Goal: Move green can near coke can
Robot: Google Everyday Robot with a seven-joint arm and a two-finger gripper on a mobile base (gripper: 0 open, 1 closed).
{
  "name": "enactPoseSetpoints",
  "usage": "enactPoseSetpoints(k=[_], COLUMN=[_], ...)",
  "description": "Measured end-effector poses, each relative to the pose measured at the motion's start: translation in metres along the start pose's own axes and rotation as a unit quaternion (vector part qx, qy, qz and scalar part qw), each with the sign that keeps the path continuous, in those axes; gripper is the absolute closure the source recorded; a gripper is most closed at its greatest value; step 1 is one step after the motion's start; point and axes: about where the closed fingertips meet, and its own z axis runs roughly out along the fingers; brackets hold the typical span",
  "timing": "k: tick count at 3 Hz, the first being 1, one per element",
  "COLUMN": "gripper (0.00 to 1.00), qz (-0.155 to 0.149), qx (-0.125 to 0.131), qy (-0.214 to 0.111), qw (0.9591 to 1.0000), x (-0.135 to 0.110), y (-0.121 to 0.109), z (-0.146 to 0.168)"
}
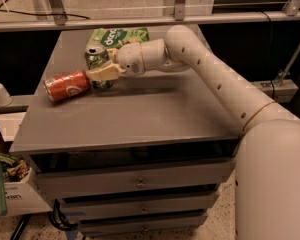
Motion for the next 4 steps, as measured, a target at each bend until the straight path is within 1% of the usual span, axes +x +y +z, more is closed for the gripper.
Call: enactPoseSetpoints(k=[1, 3, 4], gripper=[0.82, 0.36, 0.12], qz=[0.007, 0.007, 0.014], qx=[-0.004, -0.004, -0.008], qy=[0.001, 0.001, 0.002], qw=[1.0, 1.0, 0.9999], x=[0.0022, -0.0005, 0.0018], y=[0.0014, 0.0013, 0.003], z=[-0.0002, -0.0008, -0.0048])
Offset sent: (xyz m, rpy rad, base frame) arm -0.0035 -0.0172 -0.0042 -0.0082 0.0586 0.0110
